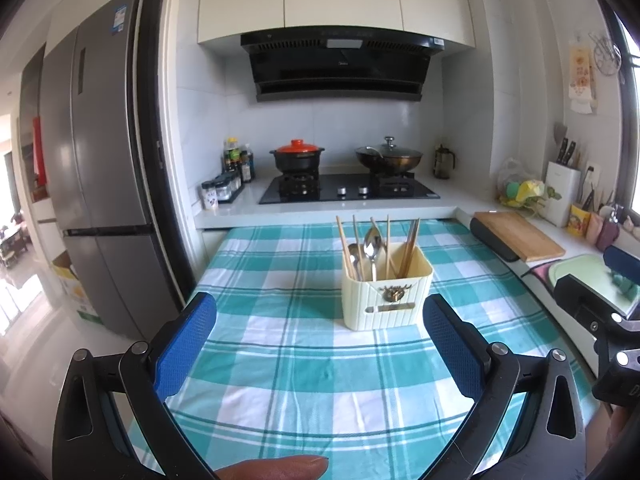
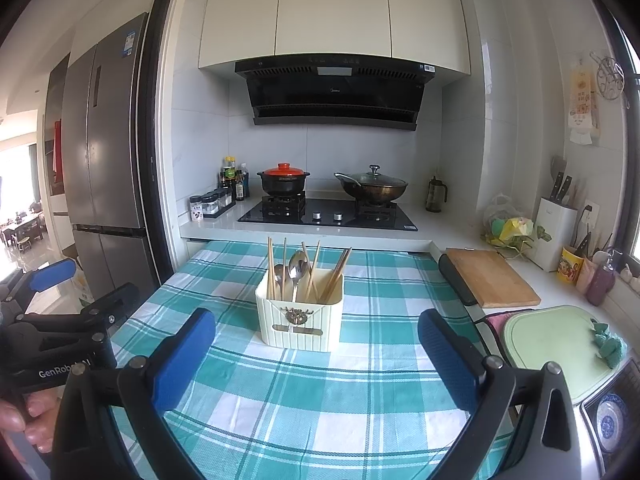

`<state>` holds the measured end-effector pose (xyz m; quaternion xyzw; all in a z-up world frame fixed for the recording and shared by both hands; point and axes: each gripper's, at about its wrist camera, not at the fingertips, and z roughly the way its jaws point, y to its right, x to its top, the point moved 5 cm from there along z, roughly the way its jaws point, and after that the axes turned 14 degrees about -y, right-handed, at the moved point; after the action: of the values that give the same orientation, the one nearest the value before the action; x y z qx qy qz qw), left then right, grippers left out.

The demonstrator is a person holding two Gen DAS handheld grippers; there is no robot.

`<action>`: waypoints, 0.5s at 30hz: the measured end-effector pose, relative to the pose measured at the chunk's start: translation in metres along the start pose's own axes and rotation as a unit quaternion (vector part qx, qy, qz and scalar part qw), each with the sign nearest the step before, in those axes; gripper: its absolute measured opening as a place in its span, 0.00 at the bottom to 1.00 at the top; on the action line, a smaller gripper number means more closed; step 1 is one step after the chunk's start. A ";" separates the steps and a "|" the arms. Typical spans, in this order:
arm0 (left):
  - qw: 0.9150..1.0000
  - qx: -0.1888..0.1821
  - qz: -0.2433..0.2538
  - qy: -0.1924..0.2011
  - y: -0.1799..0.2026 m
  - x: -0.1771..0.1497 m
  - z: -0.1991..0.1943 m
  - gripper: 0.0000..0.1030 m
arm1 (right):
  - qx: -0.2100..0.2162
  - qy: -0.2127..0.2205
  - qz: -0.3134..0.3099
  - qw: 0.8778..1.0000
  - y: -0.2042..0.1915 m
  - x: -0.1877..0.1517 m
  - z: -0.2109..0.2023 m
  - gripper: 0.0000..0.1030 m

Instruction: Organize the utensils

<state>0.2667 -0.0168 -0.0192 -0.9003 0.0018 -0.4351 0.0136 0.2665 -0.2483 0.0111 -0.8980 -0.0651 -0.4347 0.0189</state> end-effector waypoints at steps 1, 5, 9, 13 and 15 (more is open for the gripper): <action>1.000 0.000 0.000 0.000 0.000 0.000 0.000 1.00 | -0.001 0.000 0.000 1.000 0.000 0.000 0.000 1.00; 1.000 -0.001 0.001 -0.001 0.001 0.000 0.000 1.00 | -0.001 0.000 0.000 1.000 0.001 0.000 -0.001 1.00; 1.000 -0.002 0.003 -0.002 0.002 -0.001 0.000 1.00 | -0.001 0.000 0.000 1.000 0.001 0.000 -0.001 1.00; 1.000 -0.004 0.003 -0.003 0.003 -0.001 0.000 1.00 | -0.002 0.000 -0.001 1.000 0.001 0.000 -0.001 1.00; 1.000 -0.005 0.004 -0.003 0.003 -0.002 0.000 1.00 | -0.001 -0.001 -0.001 1.000 0.001 0.000 -0.001 1.00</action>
<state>0.2660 -0.0197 -0.0208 -0.9015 0.0074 -0.4326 0.0111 0.2658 -0.2494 0.0116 -0.8984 -0.0651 -0.4341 0.0173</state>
